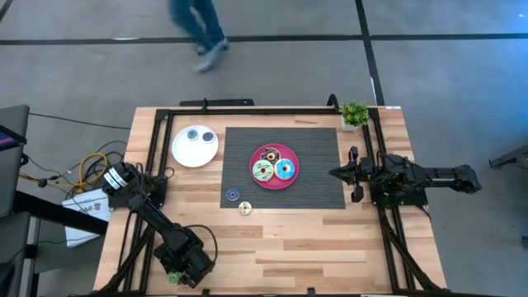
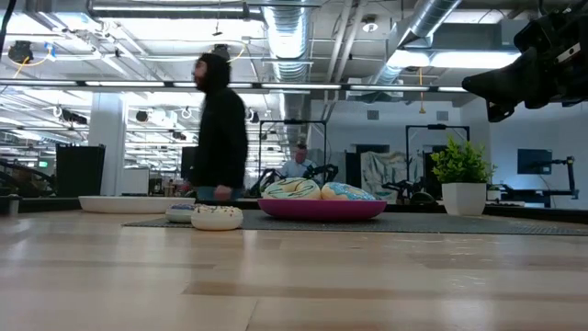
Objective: Pick & Place donuts
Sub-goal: Put the small green donut on the white plate
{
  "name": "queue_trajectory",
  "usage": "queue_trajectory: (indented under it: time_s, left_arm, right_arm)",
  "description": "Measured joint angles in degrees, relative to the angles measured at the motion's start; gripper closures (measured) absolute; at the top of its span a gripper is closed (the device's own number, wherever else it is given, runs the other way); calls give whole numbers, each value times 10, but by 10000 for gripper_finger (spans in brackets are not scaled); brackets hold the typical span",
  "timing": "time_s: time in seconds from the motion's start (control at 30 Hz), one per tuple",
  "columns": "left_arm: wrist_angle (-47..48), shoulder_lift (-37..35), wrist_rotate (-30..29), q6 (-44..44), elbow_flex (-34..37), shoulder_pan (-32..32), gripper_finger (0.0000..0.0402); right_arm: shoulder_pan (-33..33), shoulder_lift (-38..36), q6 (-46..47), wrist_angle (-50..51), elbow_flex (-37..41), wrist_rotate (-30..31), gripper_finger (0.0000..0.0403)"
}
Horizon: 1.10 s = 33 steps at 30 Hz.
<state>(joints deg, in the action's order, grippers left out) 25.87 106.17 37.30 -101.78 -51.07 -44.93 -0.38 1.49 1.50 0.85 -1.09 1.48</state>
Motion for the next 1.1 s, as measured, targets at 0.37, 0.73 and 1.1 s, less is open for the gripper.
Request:
queue_trajectory:
  time_s: [0.37, 0.73, 1.1]
  left_arm:
    - [-1, -6, -3, -8, 0, 3, 173]
    - [60, -80, -159, -6, 1, 71, 174]
    - [199, -218, -292, 171, 1, 289, 174]
  right_arm:
    - [0, 0, 0, 0, 0, 0, 403]
    - [0, 0, 0, 0, 0, 0, 403]
    - [0, 0, 0, 0, 0, 0, 403]
